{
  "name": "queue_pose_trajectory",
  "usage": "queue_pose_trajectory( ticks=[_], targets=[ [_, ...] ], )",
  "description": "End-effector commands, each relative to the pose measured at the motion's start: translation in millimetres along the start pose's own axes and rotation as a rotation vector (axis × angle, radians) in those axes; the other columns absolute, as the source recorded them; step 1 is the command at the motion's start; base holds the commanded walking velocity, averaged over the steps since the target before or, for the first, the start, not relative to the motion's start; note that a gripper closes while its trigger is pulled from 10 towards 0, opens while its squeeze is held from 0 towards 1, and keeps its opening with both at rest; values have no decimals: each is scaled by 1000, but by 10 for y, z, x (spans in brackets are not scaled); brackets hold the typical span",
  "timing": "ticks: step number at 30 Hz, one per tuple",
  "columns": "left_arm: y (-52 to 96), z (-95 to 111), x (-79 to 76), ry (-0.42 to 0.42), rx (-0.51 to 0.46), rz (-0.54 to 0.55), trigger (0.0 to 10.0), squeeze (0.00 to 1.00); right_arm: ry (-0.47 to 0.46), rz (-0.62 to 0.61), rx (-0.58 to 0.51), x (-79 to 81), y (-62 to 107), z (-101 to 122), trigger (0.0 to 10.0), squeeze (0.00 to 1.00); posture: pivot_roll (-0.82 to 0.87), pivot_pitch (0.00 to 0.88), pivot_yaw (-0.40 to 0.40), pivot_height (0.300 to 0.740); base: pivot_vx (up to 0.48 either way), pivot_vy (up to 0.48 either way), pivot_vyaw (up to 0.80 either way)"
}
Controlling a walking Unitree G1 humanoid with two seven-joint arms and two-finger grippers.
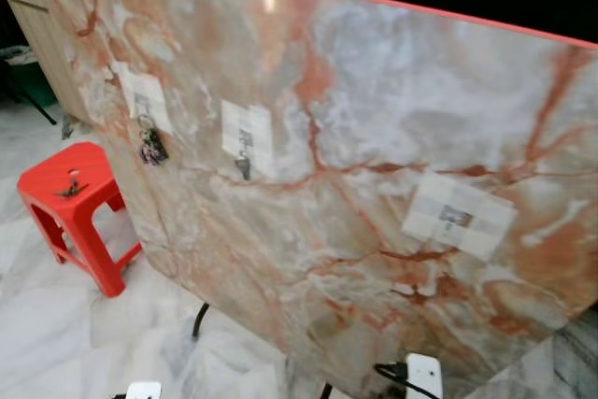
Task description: Hang keys on a hook
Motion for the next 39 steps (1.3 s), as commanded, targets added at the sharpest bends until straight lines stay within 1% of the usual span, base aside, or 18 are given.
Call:
queue_pose_trajectory(
  ticks=[1, 27, 39],
  targets=[
    [0, -15, -20, -7, 4, -5, 10000, 0, 12, -16, 11, -66, 6, -39, 10000, 0, 53, 0, -60, 740, 0, 356, 0],
    [11, -78, 30, 30, 30, 19, 10000, 0, 2, -24, 11, -61, 0, -12, 10000, 0, 62, 0, -62, 740, 0, 380, 0],
    [10, -98, 3, 36, 40, 13, 10000, 0, -16, -25, 0, -70, -2, 9, 10000, 0, 58, 0, -67, 740, 0, 385, 0]
  ],
)
Point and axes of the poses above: a point about 5 cm out from each wrist's last joint towards the gripper, its own y axis pointing back from the gripper into the wrist, its own z axis along the axis of the wrist's last joint, x = y × z, the point moved 3 cm from there along -y, pointing out of the wrist towards the gripper, and after that the axes turned 14 degrees about y, right-handed, at the moved point
